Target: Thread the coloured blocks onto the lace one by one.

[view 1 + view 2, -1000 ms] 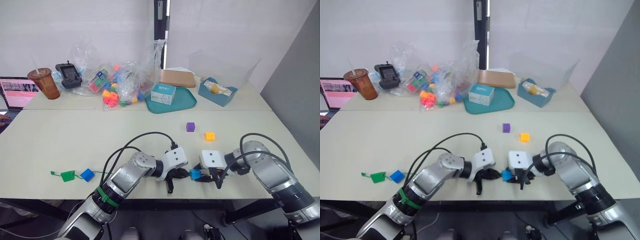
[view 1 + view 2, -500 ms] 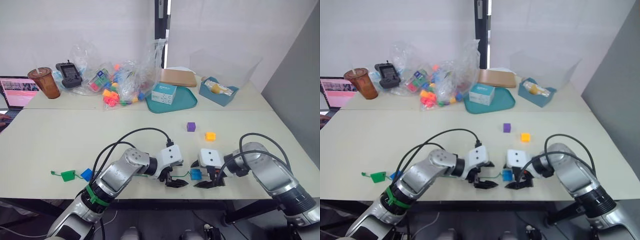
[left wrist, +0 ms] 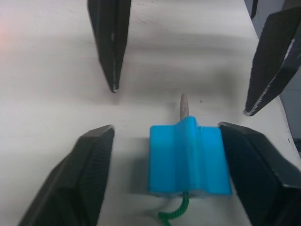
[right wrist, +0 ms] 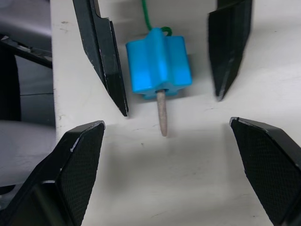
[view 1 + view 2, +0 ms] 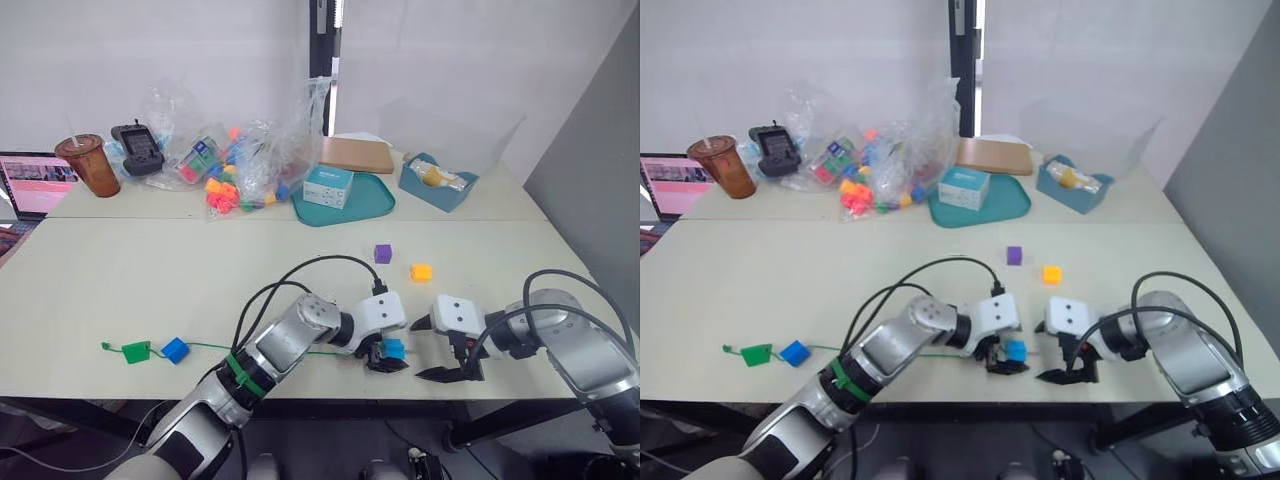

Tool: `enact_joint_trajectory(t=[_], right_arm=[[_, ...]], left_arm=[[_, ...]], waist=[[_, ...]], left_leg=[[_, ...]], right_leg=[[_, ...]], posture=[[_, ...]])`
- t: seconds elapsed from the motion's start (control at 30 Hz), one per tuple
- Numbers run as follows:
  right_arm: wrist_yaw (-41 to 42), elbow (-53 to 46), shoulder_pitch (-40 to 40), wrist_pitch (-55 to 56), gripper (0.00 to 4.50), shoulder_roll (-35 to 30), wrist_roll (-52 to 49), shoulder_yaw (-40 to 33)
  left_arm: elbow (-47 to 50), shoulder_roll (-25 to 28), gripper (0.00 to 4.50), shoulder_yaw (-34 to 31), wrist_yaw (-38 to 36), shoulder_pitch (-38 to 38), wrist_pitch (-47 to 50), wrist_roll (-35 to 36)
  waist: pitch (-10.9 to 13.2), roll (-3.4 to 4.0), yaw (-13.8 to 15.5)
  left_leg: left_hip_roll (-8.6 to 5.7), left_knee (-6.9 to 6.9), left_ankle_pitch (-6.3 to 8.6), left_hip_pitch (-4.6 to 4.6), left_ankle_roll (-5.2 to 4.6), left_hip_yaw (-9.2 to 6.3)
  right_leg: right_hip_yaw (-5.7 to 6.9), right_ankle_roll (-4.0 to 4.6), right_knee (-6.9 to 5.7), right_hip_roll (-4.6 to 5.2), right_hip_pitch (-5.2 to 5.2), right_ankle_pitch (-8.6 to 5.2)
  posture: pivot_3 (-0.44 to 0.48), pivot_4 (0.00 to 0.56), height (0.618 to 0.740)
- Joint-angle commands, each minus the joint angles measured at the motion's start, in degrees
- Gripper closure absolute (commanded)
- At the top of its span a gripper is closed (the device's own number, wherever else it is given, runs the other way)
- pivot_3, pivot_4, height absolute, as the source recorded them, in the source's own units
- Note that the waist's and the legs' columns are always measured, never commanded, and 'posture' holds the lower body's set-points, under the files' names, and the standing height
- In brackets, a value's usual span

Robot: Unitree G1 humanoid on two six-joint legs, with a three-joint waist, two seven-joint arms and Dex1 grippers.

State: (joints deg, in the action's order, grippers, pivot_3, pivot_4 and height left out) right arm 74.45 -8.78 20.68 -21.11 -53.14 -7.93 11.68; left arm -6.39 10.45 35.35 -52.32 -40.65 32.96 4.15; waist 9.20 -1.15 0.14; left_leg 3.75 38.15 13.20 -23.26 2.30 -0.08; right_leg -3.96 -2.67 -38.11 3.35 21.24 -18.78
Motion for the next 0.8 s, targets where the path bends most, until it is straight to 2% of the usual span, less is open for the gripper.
enact_joint_trajectory(t=[0.03, 0.13, 0.23, 0.33, 0.7, 0.8], right_arm=[[-0.56, 0.06, 0.59, 1.52, 0.00, 0.24, 0.24, -0.34], [-0.60, 0.56, 0.94, 2.05, 0.00, 0.53, 0.60, 0.23], [-0.70, 1.33, 1.30, 3.04, 0.00, 1.04, 1.54, 1.46], [-1.05, 2.05, 1.44, 3.96, 0.77, 1.77, 2.56, 2.51], [-1.27, 3.92, 2.47, 5.97, 4.49, 2.24, 4.57, 3.98], [-1.03, 4.12, 2.67, 6.42, 4.50, 2.11, 4.81, 4.16]], left_arm=[[-0.39, -0.33, 2.12, 1.08, -2.22, -0.71, -0.69, -0.45], [-0.35, 0.05, 3.08, 1.30, -3.03, -0.40, -0.67, -0.85], [0.04, 0.44, 3.10, 1.18, -3.67, -0.29, -0.32, -0.92], [0.12, 0.61, 3.10, 1.11, -4.07, -0.28, -0.36, -0.97], [1.33, 0.88, 3.10, 1.10, -5.14, 0.11, 0.24, -1.55], [2.84, 1.96, 3.10, 0.73, -5.38, 0.40, 0.90, -1.78]], waist=[[0.00, 0.00, 0.10], [0.00, 0.00, 0.28], [0.00, 0.00, 0.41], [0.00, 0.00, 0.43], [0.00, 0.00, 0.38], [0.00, 0.00, 0.33]], left_leg=[[0.00, 0.00, 0.00, 0.00, 0.00, 0.00], [0.00, 0.01, 0.00, 0.00, 0.00, 0.00], [-0.01, 0.01, 0.00, 0.00, 0.00, 0.00], [0.00, 0.01, 0.00, 0.00, 0.00, 0.00], [0.00, 0.02, 0.00, 0.10, 0.00, 0.00], [0.00, 0.02, 0.00, 0.10, 0.00, 0.00]], right_leg=[[0.00, 0.00, 0.00, 0.00, 0.00, 0.00], [0.00, 0.00, 0.01, 0.01, -0.01, 0.00], [0.00, 0.00, 0.01, 0.01, -0.01, 0.00], [0.00, 0.00, 0.01, 0.01, -0.02, 0.00], [0.01, 0.00, -0.01, 0.00, -0.10, 0.00], [0.00, 0.00, -0.01, 0.00, -0.10, 0.00]], posture=[[0.000, 0.150, 0.740], [0.000, 0.150, 0.740], [0.000, 0.150, 0.740], [0.000, 0.150, 0.740], [0.000, 0.150, 0.740], [0.000, 0.150, 0.740]])
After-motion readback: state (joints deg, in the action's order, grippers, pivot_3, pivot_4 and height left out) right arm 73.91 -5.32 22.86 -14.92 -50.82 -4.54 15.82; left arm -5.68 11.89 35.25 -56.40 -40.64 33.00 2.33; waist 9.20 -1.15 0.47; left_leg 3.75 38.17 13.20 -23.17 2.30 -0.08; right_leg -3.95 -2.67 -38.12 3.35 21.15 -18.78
